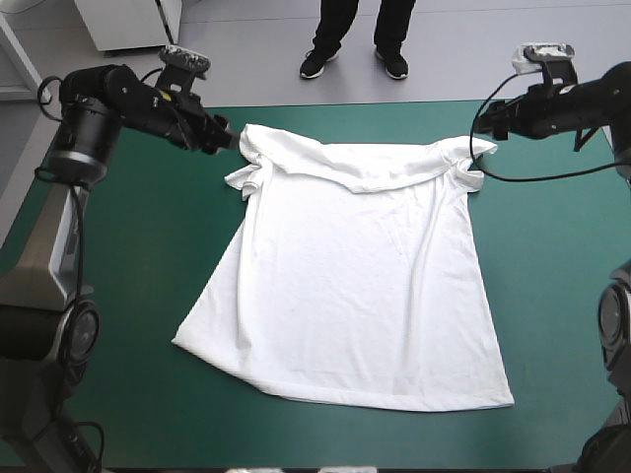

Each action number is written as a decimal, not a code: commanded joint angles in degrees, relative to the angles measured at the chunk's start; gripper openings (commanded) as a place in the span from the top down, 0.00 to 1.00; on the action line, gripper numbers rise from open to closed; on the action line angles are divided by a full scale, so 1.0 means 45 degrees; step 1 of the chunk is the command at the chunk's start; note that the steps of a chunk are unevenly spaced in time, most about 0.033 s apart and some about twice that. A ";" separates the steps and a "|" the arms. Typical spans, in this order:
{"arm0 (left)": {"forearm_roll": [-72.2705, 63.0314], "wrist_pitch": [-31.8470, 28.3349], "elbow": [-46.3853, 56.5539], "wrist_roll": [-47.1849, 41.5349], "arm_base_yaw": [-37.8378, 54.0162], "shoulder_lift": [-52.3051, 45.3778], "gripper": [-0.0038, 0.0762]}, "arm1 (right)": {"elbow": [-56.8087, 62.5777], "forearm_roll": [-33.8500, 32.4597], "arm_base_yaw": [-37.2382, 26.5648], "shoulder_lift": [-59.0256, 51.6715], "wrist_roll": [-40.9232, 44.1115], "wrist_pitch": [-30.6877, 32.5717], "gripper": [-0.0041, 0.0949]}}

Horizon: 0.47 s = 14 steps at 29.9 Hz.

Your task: Fold the cloth

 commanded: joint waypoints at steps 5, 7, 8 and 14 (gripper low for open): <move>0.0739 0.0245 0.5387 -0.0465 -0.0011 -0.3855 0.40 | 0.5180 -0.0826 0.0425 -0.4287 -0.0311 -0.1163 0.26; 0.0979 0.0265 0.6805 -0.0465 -0.0011 -0.4626 0.40 | 0.6480 -0.1593 0.0912 -0.5446 -0.0288 -0.1527 0.26; 0.1124 0.0213 0.7552 -0.0465 -0.0011 -0.5038 0.40 | 0.7153 -0.1967 0.1214 -0.6009 -0.0158 -0.1777 0.26; 0.1778 -0.0487 1.1184 -0.0732 -0.0011 -0.6820 0.40 | 1.0214 -0.3805 0.3416 -0.8250 0.1577 -0.2250 0.26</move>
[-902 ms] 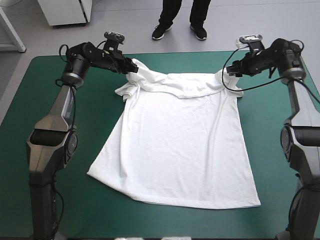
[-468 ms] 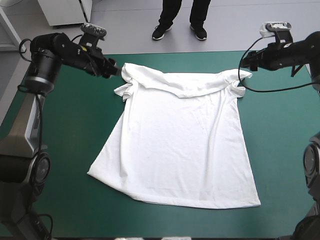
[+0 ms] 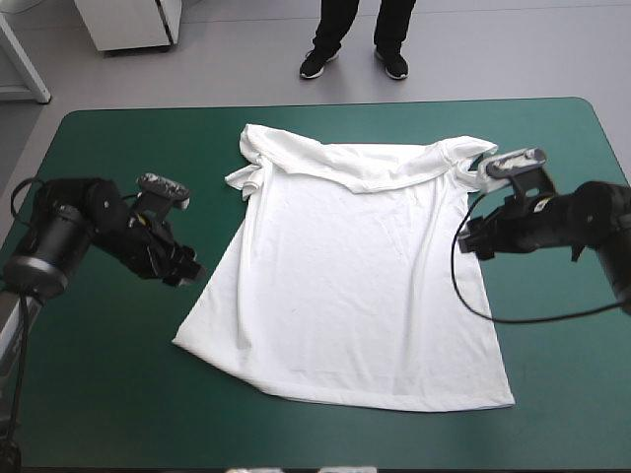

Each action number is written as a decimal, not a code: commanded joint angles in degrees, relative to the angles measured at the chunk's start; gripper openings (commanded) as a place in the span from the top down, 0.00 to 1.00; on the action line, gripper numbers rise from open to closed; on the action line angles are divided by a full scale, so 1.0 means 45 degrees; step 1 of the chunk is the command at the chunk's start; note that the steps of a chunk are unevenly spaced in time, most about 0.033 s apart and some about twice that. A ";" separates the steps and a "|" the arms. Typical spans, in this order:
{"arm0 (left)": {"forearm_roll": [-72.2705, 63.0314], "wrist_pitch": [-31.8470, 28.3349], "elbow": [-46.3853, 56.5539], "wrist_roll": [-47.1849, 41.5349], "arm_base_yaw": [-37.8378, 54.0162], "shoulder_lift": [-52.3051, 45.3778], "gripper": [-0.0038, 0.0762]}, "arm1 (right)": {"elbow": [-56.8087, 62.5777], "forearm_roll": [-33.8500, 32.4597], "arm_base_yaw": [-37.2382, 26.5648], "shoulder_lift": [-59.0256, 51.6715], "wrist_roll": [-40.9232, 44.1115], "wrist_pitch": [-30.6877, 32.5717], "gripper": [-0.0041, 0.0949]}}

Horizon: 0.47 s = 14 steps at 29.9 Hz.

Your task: Fold the cloth

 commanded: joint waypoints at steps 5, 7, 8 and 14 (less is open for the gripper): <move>0.0892 -0.1712 0.3271 -0.0242 -0.0011 -0.1566 0.40 | 0.2003 -0.2105 0.1807 -0.1636 0.1788 0.0058 0.26; 0.0999 -0.2047 0.3977 -0.0242 -0.0011 -0.1598 0.40 | 0.2199 -0.2138 0.1836 -0.1674 0.1810 0.0082 0.27; 0.0999 -0.2255 0.4303 -0.0193 -0.0011 -0.1572 0.40 | 0.2235 -0.2138 0.1899 -0.1694 0.1781 0.0082 0.27; 0.1047 -0.3233 0.5316 -0.0182 -0.0011 -0.1394 0.40 | 0.2235 -0.2011 0.1921 -0.1729 0.1781 0.0031 0.28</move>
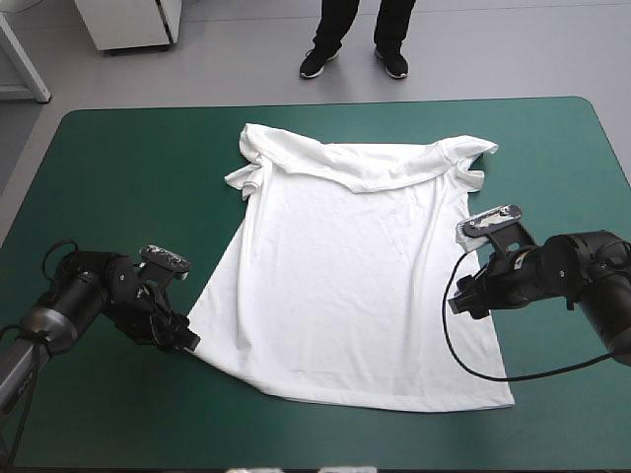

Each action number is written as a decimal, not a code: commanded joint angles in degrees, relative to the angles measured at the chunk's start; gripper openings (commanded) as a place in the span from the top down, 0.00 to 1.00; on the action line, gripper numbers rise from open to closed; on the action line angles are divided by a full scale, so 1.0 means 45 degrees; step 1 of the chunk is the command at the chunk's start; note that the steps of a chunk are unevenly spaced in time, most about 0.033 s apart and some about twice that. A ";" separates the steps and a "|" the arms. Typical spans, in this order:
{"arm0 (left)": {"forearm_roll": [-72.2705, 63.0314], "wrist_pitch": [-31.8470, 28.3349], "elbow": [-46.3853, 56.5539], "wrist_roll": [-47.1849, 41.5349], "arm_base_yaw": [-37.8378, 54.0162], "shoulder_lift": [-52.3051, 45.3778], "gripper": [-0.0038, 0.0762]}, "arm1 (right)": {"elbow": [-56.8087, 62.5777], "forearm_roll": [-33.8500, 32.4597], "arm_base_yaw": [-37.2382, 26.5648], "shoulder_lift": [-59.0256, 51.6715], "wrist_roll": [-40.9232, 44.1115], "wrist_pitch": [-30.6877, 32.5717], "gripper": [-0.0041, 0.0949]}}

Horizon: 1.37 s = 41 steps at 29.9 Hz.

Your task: Fold the cloth

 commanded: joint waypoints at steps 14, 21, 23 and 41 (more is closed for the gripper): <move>-0.1261 -0.1198 -0.0010 0.0603 -0.0011 0.1399 0.47 | -0.0281 -0.1010 0.0010 -0.0378 0.0628 -0.0094 0.28; -0.1947 -0.0908 -0.0010 0.0943 -0.0065 0.1399 0.79 | 0.0606 -0.2553 0.0010 -0.0562 0.1584 0.0362 0.28; -0.1947 -0.0822 -0.0010 0.0943 -0.0122 0.1399 0.87 | 0.1065 -0.2528 0.0010 -0.0650 0.1584 0.0392 0.28; -0.1825 -0.0577 -0.0010 0.0866 -0.0387 0.1399 0.96 | 0.3523 -0.1453 0.0010 -0.0679 0.1076 0.0986 0.36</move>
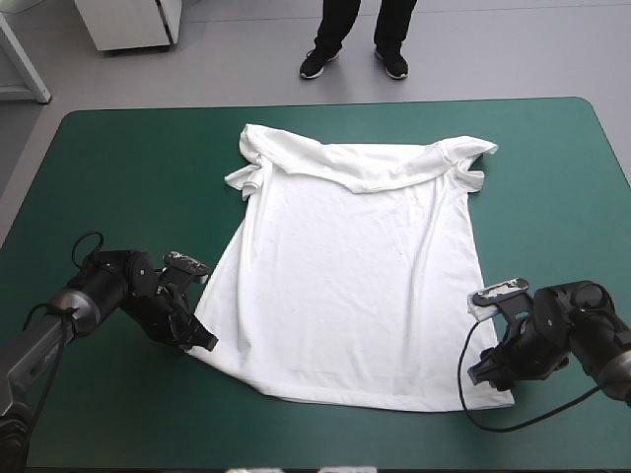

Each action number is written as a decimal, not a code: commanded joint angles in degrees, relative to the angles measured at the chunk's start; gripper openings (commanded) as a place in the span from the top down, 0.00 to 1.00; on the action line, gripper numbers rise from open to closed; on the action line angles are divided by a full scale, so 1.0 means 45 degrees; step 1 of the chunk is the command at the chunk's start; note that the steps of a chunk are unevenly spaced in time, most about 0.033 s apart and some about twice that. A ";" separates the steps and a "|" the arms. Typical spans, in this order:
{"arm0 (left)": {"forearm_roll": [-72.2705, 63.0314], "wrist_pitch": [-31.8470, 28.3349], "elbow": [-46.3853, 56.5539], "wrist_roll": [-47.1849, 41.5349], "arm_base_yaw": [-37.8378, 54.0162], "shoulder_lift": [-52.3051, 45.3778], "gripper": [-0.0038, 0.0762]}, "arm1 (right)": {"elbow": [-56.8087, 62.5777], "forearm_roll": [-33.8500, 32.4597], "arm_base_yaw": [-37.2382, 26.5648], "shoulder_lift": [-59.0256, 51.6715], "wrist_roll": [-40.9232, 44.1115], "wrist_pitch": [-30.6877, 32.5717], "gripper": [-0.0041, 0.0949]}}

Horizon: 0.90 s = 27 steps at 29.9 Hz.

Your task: Fold the cloth

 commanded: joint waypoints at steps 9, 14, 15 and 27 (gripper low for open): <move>-0.0338 0.0189 -0.0252 -0.0075 -0.0137 -0.0277 0.96 | -0.0014 -0.0032 0.1141 -0.0032 -0.0214 0.0061 0.36; -0.0338 0.0212 -0.0252 -0.0096 -0.0137 -0.0277 0.96 | 0.0021 -0.0032 0.1141 0.0024 -0.0214 -0.0076 0.36; -0.0338 0.0212 -0.0252 -0.0096 -0.0137 -0.0277 0.96 | 0.0017 -0.0032 0.1141 0.0024 -0.0214 -0.0076 0.36; -0.0315 0.0212 -0.0252 -0.0096 -0.0137 -0.0277 0.96 | 0.1293 0.0683 0.1141 0.0024 -0.0217 -0.0536 0.49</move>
